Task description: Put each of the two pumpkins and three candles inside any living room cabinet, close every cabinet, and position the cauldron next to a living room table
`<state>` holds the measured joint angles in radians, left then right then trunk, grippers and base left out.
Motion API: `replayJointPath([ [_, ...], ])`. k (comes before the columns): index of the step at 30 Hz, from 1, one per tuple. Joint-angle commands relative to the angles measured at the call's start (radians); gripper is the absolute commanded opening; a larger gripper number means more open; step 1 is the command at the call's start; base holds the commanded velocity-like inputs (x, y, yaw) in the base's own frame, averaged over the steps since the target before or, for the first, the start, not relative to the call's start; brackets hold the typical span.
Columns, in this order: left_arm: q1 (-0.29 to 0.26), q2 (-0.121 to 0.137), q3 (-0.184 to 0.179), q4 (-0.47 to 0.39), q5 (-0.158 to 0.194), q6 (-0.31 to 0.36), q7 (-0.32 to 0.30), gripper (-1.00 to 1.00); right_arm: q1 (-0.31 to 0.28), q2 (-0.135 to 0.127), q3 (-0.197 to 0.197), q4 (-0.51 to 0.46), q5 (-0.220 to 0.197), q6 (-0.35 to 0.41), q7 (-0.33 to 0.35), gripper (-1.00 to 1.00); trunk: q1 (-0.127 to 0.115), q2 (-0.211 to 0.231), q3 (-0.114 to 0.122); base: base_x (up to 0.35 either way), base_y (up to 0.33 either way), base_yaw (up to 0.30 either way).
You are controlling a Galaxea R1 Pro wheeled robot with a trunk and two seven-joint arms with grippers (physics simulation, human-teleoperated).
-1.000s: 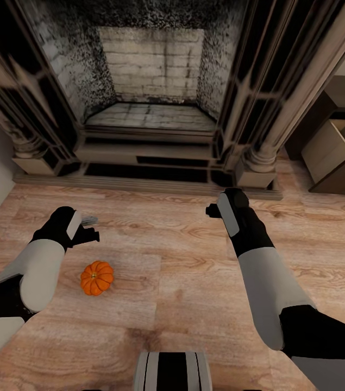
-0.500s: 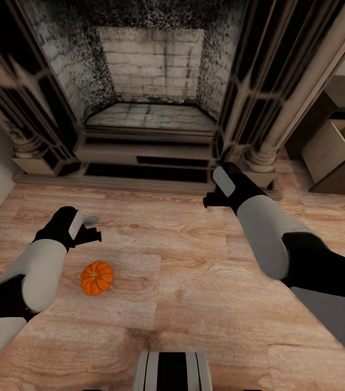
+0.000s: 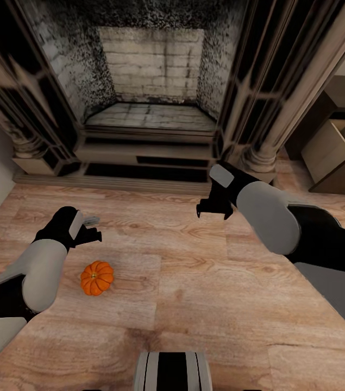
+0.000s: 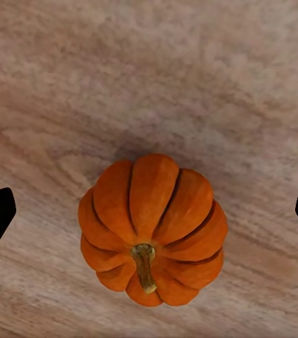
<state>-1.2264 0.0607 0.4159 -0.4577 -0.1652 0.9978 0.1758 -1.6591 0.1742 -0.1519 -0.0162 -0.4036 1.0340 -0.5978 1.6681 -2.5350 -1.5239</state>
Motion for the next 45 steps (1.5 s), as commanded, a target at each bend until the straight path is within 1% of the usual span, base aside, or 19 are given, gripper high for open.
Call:
replayJointPath([
  [1, -0.001, -0.001, 0.007, -0.001, -0.01, 0.003, -0.004, 1.0, -0.006, 0.0, -0.008, 0.003, -0.01, 0.002, -0.011, 1.0, 0.0, 0.0, -0.001, 0.0, 0.0, 0.0],
  [3, -0.001, -0.001, 0.007, -0.001, -0.009, 0.003, -0.004, 1.0, -0.023, 0.0, -0.008, 0.013, -0.023, 0.002, -0.012, 1.0, 0.0, 0.0, -0.001, 0.0, 0.0, 0.0],
  [6, -0.001, -0.003, 0.007, -0.001, -0.009, 0.003, -0.004, 1.0, -0.045, 0.0, -0.008, 0.016, -0.031, 0.002, -0.012, 1.0, 0.0, 0.0, -0.001, 0.0, 0.0, 0.0],
  [9, -0.001, -0.011, 0.007, -0.001, -0.009, 0.002, -0.004, 1.0, -0.074, 0.0, -0.009, 0.016, -0.036, 0.002, -0.011, 1.0, 0.0, 0.0, -0.001, 0.0, 0.0, 0.0],
  [12, -0.001, -0.017, 0.007, -0.001, -0.009, 0.002, -0.004, 1.0, -0.101, 0.0, -0.009, 0.002, -0.04, 0.002, -0.011, 1.0, 0.0, 0.0, -0.001, 0.0, 0.0, 0.0],
  [16, -0.001, -0.02, 0.007, -0.001, -0.01, 0.002, -0.004, 1.0, -0.129, 0.0, -0.009, -0.048, -0.044, 0.002, -0.011, 1.0, 0.0, 0.0, -0.001, 0.0, 0.0, 0.0],
  [19, -0.001, -0.02, 0.007, -0.001, -0.01, 0.002, -0.003, 1.0, -0.135, 0.0, -0.009, -0.083, -0.045, 0.001, -0.011, 1.0, 0.0, 0.0, -0.001, 0.0, 0.0, 0.0],
  [24, -0.001, -0.022, 0.005, -0.005, -0.01, 0.005, -0.003, 1.0, -0.138, 0.0, -0.009, -0.113, -0.046, -0.001, -0.011, 1.0, 0.0, 0.0, -0.001, 0.0, 0.0, 0.0],
  [29, -0.001, -0.022, 0.005, -0.047, -0.015, 0.011, -0.001, 1.0, -0.138, 0.0, -0.009, -0.121, -0.046, -0.001, -0.011, 1.0, 0.0, 0.0, -0.001, 0.0, 0.0, 0.0],
  [36, -0.001, -0.022, 0.005, -0.072, -0.017, 0.014, 0.0, 1.0, -0.139, 0.0, -0.01, -0.12, -0.046, 0.0, -0.011, 1.0, 0.003, -0.002, -0.028, 0.0, 0.0, 0.0],
  [44, -0.001, -0.022, 0.006, -0.076, -0.017, 0.015, 0.001, 1.0, -0.139, 0.0, -0.011, -0.117, -0.046, -0.001, -0.011, 1.0, 0.007, -0.004, -0.059, 0.0, 0.0, 0.0],
  [45, -0.001, -0.022, 0.006, -0.076, -0.017, 0.015, 0.001, 1.0, -0.139, 0.0, -0.011, -0.117, -0.046, -0.001, -0.011, 1.0, 0.007, -0.004, -0.059, 0.0, 0.0, 0.0],
])
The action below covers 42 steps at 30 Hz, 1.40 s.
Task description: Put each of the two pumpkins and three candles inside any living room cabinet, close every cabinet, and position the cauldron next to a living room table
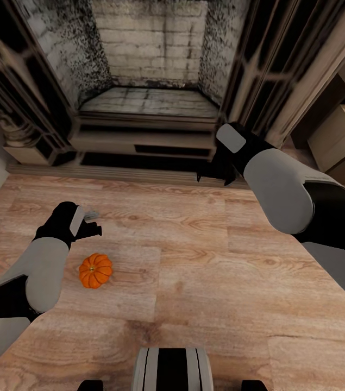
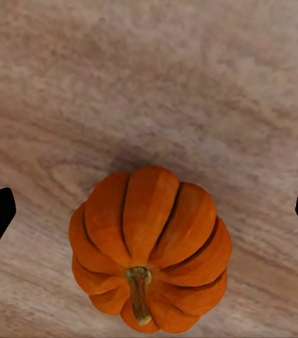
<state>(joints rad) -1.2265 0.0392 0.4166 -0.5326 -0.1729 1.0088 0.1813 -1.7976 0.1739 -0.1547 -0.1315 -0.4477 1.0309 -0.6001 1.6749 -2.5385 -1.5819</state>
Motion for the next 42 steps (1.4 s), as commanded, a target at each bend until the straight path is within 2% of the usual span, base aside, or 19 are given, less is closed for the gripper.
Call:
replayJointPath([
  [1, -0.001, -0.001, 0.005, -0.001, -0.01, 0.004, -0.005, 1.0, 0.0, 0.001, -0.008, -0.001, -0.002, 0.002, -0.009, 1.0, 0.0, 0.0, -0.001, 0.0, 0.0, 0.0],
  [8, -0.001, -0.003, 0.007, 0.0, -0.008, 0.004, -0.005, 1.0, 0.001, 0.001, -0.008, 0.014, -0.002, 0.001, -0.009, 1.0, 0.0, 0.0, -0.001, 0.0, 0.0, 0.0],
  [19, -0.001, -0.021, 0.009, 0.005, -0.008, 0.004, -0.005, 1.0, 0.001, 0.001, -0.009, 0.019, -0.001, 0.001, -0.009, 1.0, 0.0, 0.0, -0.001, 0.0, 0.0, 0.0],
  [42, 0.001, -0.02, 0.01, 0.077, -0.007, 0.0, -0.005, 1.0, 0.004, 0.001, -0.007, 0.019, -0.002, 0.0, -0.007, 1.0, 0.0, 0.0, -0.001, 0.0, 0.0, 0.0],
])
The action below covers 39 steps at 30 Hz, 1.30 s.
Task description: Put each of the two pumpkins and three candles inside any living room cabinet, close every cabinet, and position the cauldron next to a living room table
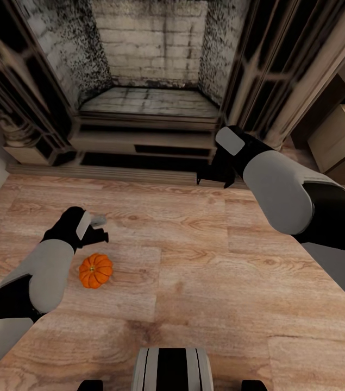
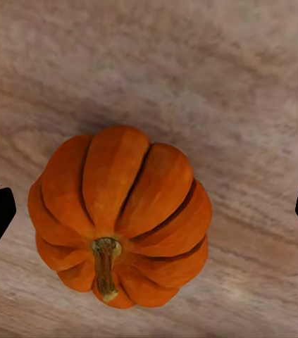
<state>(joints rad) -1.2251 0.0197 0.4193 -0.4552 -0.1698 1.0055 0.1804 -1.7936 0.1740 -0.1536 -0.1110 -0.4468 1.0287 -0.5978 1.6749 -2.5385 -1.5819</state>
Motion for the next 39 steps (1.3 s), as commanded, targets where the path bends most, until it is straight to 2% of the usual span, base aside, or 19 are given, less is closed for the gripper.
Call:
replayJointPath([
  [1, -0.001, 0.0, 0.007, 0.004, -0.01, 0.002, -0.004, 1.0, 0.0, 0.001, -0.008, -0.002, -0.003, 0.002, -0.01, 1.0, 0.0, 0.0, -0.001, 0.0, 0.0, 0.0],
  [19, -0.001, 0.007, 0.006, 0.013, -0.013, 0.003, -0.002, 1.0, 0.006, 0.001, -0.008, 0.005, -0.003, 0.001, -0.01, 1.0, 0.0, 0.0, -0.001, 0.0, 0.0, 0.0],
  [30, -0.001, 0.022, 0.006, 0.013, -0.013, 0.004, -0.002, 1.0, 0.011, 0.001, -0.008, 0.007, -0.003, 0.001, -0.01, 1.0, 0.0, 0.0, -0.001, 0.0, 0.0, 0.0],
  [36, -0.001, 0.021, 0.004, 0.013, -0.013, 0.002, -0.002, 1.0, 0.011, 0.001, -0.007, 0.005, -0.003, 0.001, -0.01, 1.0, 0.003, -0.002, -0.024, 0.0, 0.0, 0.0],
  [39, -0.001, 0.02, 0.004, 0.013, -0.014, 0.002, -0.002, 1.0, 0.011, 0.001, -0.007, 0.006, -0.003, 0.001, -0.01, 1.0, 0.003, -0.002, -0.024, 0.0, 0.0, 0.0],
])
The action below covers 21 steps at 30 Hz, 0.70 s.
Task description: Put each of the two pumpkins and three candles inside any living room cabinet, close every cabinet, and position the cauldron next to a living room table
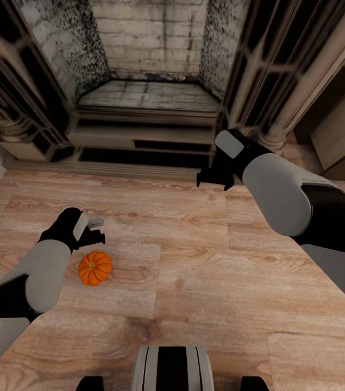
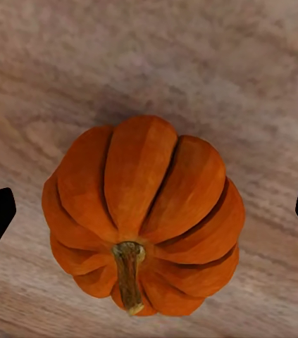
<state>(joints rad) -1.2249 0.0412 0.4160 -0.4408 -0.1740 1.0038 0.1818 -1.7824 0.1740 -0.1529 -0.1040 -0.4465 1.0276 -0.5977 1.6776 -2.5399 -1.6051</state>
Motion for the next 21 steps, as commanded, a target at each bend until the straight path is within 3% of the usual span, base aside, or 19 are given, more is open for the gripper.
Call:
replayJointPath([
  [1, -0.001, -0.001, 0.007, -0.001, -0.01, 0.004, -0.004, 1.0, 0.0, 0.001, -0.008, -0.001, -0.003, 0.002, -0.01, 1.0, 0.0, 0.0, -0.001, 0.0, 0.0, 0.0],
  [9, -0.001, 0.0, 0.007, -0.001, -0.01, 0.004, -0.004, 1.0, 0.0, 0.001, -0.008, 0.0, -0.003, 0.002, -0.01, 1.0, 0.0, 0.0, -0.001, 0.0, 0.0, 0.0],
  [16, 0.0, 0.0, 0.007, 0.001, -0.01, 0.004, -0.004, 1.0, 0.0, 0.001, -0.009, 0.001, -0.004, 0.002, -0.01, 1.0, 0.003, -0.002, -0.028, 0.0, 0.0, 0.0],
  [21, -0.001, 0.0, 0.008, 0.01, -0.01, 0.005, -0.004, 1.0, 0.002, 0.001, -0.009, 0.001, -0.004, 0.002, -0.01, 1.0, 0.003, -0.002, -0.028, 0.0, 0.0, 0.0],
])
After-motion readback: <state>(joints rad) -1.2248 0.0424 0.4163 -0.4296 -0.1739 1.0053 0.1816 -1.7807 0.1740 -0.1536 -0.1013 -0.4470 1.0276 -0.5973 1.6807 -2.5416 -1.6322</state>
